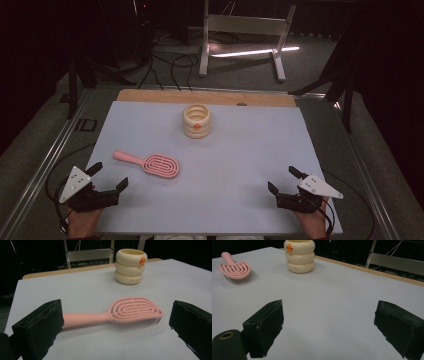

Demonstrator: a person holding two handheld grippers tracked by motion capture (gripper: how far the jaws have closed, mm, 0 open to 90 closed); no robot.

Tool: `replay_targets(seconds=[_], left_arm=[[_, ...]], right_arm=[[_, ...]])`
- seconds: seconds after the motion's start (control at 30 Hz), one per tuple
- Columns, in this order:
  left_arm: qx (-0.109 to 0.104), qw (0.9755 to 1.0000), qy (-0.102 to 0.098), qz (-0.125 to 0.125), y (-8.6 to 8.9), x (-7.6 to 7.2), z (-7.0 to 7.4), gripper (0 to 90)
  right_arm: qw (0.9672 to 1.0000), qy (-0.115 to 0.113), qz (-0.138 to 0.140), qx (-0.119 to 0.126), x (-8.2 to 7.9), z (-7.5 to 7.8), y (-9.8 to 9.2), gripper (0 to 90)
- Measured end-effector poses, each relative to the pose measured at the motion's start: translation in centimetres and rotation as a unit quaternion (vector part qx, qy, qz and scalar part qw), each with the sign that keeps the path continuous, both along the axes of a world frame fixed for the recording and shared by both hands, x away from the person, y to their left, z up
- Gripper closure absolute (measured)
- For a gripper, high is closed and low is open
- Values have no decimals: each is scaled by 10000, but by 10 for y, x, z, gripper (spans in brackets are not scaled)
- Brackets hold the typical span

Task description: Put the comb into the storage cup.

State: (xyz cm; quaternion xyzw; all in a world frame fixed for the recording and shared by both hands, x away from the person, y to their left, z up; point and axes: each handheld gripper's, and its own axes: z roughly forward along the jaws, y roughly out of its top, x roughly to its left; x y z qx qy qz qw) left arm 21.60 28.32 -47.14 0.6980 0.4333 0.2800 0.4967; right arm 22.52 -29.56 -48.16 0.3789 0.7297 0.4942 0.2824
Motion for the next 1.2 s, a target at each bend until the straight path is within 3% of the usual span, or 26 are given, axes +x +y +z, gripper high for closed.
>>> replay_targets(seconds=[0.63, 1.2], left_arm=[[64, 9999, 105, -44, -5, 2, -3, 3], [241, 9989, 297, -280, -21, 7, -9, 3]], right_arm=[[10000, 86, -4, -9, 3, -4, 1, 90], [10000, 90, -15, 1, 4, -5, 1, 91]])
